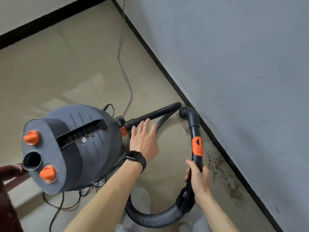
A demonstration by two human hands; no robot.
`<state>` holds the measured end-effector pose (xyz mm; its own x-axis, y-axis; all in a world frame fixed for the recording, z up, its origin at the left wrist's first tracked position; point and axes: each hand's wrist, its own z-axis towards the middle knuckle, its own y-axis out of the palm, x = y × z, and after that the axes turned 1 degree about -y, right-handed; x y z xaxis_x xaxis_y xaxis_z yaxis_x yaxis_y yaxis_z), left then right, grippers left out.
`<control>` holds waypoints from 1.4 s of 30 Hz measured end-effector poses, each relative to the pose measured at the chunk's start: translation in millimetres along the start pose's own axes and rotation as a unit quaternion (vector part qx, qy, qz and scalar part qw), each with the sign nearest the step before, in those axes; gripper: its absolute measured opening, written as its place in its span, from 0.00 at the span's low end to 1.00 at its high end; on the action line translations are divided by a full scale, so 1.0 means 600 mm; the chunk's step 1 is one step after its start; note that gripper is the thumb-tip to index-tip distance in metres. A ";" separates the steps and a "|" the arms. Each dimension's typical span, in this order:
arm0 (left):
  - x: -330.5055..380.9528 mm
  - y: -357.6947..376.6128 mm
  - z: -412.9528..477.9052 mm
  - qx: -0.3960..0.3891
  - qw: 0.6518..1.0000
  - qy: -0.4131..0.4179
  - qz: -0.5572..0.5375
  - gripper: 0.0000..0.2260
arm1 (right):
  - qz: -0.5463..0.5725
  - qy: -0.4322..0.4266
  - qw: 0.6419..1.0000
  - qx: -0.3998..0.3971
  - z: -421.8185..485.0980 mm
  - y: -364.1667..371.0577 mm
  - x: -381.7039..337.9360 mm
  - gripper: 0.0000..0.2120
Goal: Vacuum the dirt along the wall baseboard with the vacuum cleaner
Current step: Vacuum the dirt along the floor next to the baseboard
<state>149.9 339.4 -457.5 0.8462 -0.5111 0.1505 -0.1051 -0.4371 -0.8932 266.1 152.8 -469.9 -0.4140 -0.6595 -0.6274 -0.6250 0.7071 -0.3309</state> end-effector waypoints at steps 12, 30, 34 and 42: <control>0.103 0.250 0.281 0.006 0.986 0.028 0.164 0.29 | -0.098 -0.054 0.994 0.014 0.381 -0.032 0.183 0.16; -0.053 0.283 0.599 0.158 0.831 -0.106 0.523 0.18 | 0.013 -0.207 0.977 -0.043 0.728 0.296 0.250 0.16; -0.095 0.281 0.621 0.134 0.825 -0.160 0.526 0.18 | -0.037 -0.267 0.957 -0.104 0.771 0.336 0.189 0.16; -0.125 0.248 0.602 0.126 0.894 -0.146 0.404 0.17 | -0.096 -0.379 0.919 -0.048 0.727 0.334 0.040 0.15</control>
<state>259.4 580.1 -754.9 0.6513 -0.3536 -0.6714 -0.6543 0.1865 -0.7329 419.5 390.2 -858.7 0.2677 -0.3775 -0.8865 -0.7088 0.5461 -0.4465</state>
